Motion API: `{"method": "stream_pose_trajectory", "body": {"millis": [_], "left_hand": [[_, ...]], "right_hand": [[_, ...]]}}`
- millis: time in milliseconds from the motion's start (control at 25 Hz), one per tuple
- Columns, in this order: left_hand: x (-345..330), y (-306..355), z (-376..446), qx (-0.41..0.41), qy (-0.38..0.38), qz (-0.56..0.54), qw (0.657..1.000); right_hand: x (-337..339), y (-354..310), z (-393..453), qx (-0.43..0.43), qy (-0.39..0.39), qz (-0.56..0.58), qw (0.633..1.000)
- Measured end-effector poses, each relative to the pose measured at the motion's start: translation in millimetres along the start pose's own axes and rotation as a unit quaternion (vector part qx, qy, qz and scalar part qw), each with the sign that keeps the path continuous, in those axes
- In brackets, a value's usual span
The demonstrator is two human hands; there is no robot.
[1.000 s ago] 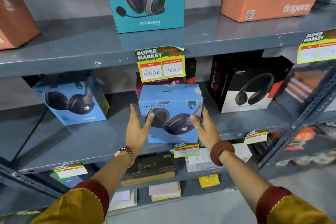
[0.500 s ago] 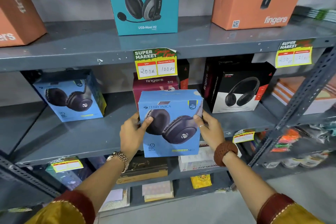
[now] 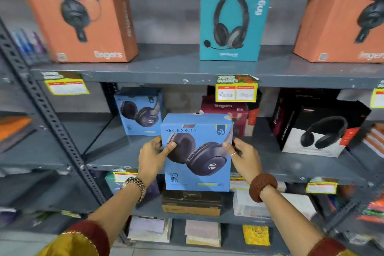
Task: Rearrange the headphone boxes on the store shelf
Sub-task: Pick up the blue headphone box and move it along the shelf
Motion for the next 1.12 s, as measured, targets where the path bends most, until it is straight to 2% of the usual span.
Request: {"method": "stream_pose_trajectory", "body": {"millis": [120, 240, 480, 760, 1000, 1120], "left_hand": [[64, -15, 23, 0.018, 0.026, -0.024, 0.999], [121, -31, 52, 0.020, 0.054, -0.035, 0.998], [192, -62, 124, 0.034, 0.074, -0.038, 0.996], [207, -94, 174, 0.049, 0.062, -0.064, 0.995], [205, -107, 177, 0.056, 0.043, -0.113, 0.991], [206, -115, 160, 0.066, 0.086, -0.134, 0.985]], "right_hand": [[-63, -41, 17, 0.027, -0.034, 0.027, 0.999], [-126, -73, 36, 0.018, -0.056, 0.038, 0.998], [-223, -119, 72, -0.008, -0.069, 0.112, 0.991], [-259, -121, 102, -0.029, -0.048, 0.106, 0.993], [-262, -115, 101, -0.027, -0.050, 0.104, 0.993], [-254, -102, 97, -0.035, -0.075, 0.103, 0.991]]}}
Point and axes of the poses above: each hand's wrist, its own z-axis towards the middle knuckle, its own x-axis out of the back of the hand, y = z × x, the point moved 9 cm from there along z, towards the middle knuckle, and after that the axes turned 15 degrees about -z, right-handed, at the moved point
